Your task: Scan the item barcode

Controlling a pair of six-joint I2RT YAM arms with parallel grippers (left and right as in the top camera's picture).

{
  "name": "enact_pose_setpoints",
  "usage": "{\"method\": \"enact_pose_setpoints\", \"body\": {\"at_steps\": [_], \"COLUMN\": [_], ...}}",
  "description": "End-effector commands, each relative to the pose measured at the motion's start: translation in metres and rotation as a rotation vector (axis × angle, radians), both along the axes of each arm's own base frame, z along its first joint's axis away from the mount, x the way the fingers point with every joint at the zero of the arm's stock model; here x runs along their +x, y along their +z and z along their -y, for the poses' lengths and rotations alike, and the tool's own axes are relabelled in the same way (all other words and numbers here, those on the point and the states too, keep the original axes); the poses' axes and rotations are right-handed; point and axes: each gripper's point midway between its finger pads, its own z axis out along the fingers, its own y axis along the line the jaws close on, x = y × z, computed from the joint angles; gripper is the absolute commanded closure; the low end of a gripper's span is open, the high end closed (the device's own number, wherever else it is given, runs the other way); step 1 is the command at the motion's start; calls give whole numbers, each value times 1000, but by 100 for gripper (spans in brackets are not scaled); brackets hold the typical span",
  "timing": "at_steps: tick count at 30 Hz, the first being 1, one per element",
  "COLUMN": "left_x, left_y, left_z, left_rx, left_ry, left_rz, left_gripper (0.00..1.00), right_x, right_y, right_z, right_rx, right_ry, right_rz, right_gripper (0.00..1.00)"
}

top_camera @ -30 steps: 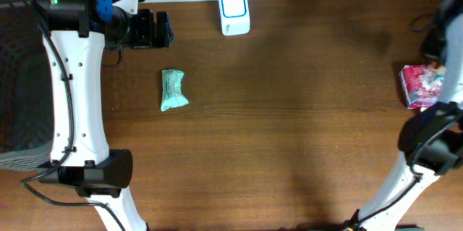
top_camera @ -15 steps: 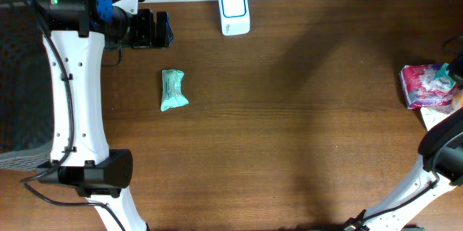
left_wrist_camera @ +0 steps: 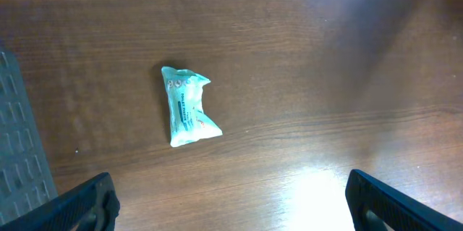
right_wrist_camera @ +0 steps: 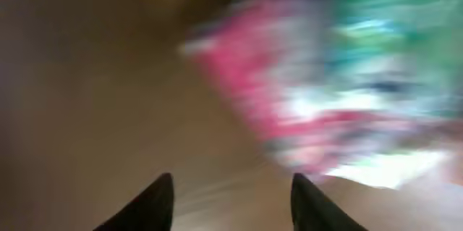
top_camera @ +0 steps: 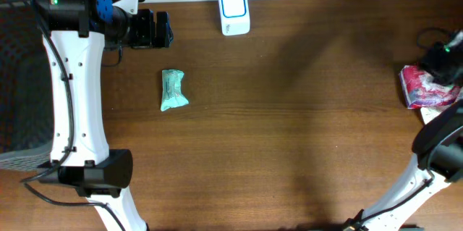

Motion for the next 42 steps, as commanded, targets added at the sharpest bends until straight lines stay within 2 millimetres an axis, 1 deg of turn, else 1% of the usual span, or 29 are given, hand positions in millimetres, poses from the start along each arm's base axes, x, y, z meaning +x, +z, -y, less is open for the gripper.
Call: {"method": "enact_pose_setpoints", "body": {"at_steps": [1,2,3,4,5,8,9,10,11,13,15,16,18,20,23,27,28,30,33,34,38,42], "left_x": [2,2,2,2,2,2,2,2,2,2,2,2,2,2,2,2,2,2,2,2,2,4], "left_y": [-2,-2,-2,-2,-2,-2,-2,-2,-2,-2,-2,-2,-2,-2,-2,-2,-2,-2,-2,-2,-2,-1], "left_z": [-2,-2,-2,-2,-2,-3,-2,-2,-2,-2,-2,-3,-2,-2,-2,-2,-2,-2,-2,-2,-2,-1], "left_rx": [-1,-1,-1,-1,-1,-1,-1,-1,-1,-1,-1,-1,-1,-1,-1,-1,-1,-1,-1,-1,-1,-6], "left_ry": [9,9,9,9,9,10,9,9,9,9,9,10,9,9,9,9,9,9,9,9,9,7], "left_rz": [-5,-5,-5,-5,-5,-5,-5,-5,-5,-5,-5,-5,-5,-5,-5,-5,-5,-5,-5,-5,-5,2], "left_gripper": [1,1,1,1,1,1,1,1,1,1,1,1,1,1,1,1,1,1,1,1,1,1], "right_x": [40,43,49,55,59,72,75,77,75,70,61,58,55,50,46,46,45,42,43,43,43,43], "right_y": [54,54,53,52,51,49,48,45,41,32,29,26,22,14,1,-11,-13,-15,-15,-15,-15,-15], "right_z": [-113,-133,-165,-189,-209,-287,-318,-354,-391,-435,-462,-470,-470,-455,-409,-322,-295,-260,-219,-208,-187,-185], "right_rx": [328,350,358,360,359,357,358,363,386,407,387,354,321,290,222,128,113,93,95,95,94,95], "right_ry": [254,293,363,417,462,633,698,764,793,841,894,909,910,879,788,619,566,494,406,383,339,334], "right_rz": [242,240,229,230,234,265,280,295,292,284,282,275,256,196,89,-26,-51,-82,-82,-80,-71,-71], "right_gripper": [18,7,1,1,1,1,1,1,1,1,1,1,1,1,1,1,1,1,1,1,1,1]}}
